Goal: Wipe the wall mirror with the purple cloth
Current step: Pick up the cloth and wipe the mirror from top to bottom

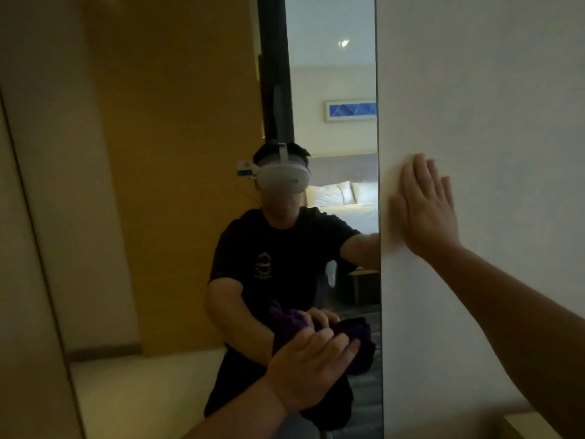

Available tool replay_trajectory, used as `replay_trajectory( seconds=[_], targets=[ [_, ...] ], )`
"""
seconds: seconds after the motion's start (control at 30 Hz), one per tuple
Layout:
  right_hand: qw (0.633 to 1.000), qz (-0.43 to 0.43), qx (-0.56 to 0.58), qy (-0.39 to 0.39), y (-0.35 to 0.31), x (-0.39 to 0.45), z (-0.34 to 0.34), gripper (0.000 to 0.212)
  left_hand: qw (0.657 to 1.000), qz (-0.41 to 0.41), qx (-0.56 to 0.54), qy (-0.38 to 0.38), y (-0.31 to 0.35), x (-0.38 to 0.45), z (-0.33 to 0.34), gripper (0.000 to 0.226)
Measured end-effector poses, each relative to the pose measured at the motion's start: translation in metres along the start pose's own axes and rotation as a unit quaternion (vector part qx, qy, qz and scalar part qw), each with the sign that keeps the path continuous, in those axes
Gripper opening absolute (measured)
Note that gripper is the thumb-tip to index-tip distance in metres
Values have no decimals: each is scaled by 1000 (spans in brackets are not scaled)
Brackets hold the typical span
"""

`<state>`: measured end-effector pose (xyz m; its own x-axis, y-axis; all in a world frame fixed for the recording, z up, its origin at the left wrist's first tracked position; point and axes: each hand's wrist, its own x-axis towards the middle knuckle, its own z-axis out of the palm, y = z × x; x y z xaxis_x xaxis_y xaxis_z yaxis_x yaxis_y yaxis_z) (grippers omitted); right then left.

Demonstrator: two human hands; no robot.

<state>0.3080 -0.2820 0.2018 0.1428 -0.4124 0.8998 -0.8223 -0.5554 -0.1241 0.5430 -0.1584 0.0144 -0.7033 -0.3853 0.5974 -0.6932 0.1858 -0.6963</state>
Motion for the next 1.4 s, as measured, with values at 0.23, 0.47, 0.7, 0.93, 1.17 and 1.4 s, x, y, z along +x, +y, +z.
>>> replay_trajectory(
  seconds=[0.23,0.47,0.7,0.93,1.17,1.4],
  targets=[
    [997,-21,-28,-74,2,-1,-25,62,996,-40,-23,73,-33,33,-26,39],
    [993,-29,-53,-100,2,1,-28,63,963,-168,97,186,-204,235,-117,42],
    [996,-46,-52,-59,10,0,-18,59,973,-115,128,155,-183,220,-94,40],
    [999,-18,3,-32,4,-9,-11,59,998,14,44,50,-36,87,-22,43],
    [997,12,41,-58,-4,-40,-9,57,999,23,-27,-25,34,17,5,42],
    [988,86,127,-24,-51,-110,-8,62,993,-58,-90,-39,20,-18,-29,32]
  ],
)
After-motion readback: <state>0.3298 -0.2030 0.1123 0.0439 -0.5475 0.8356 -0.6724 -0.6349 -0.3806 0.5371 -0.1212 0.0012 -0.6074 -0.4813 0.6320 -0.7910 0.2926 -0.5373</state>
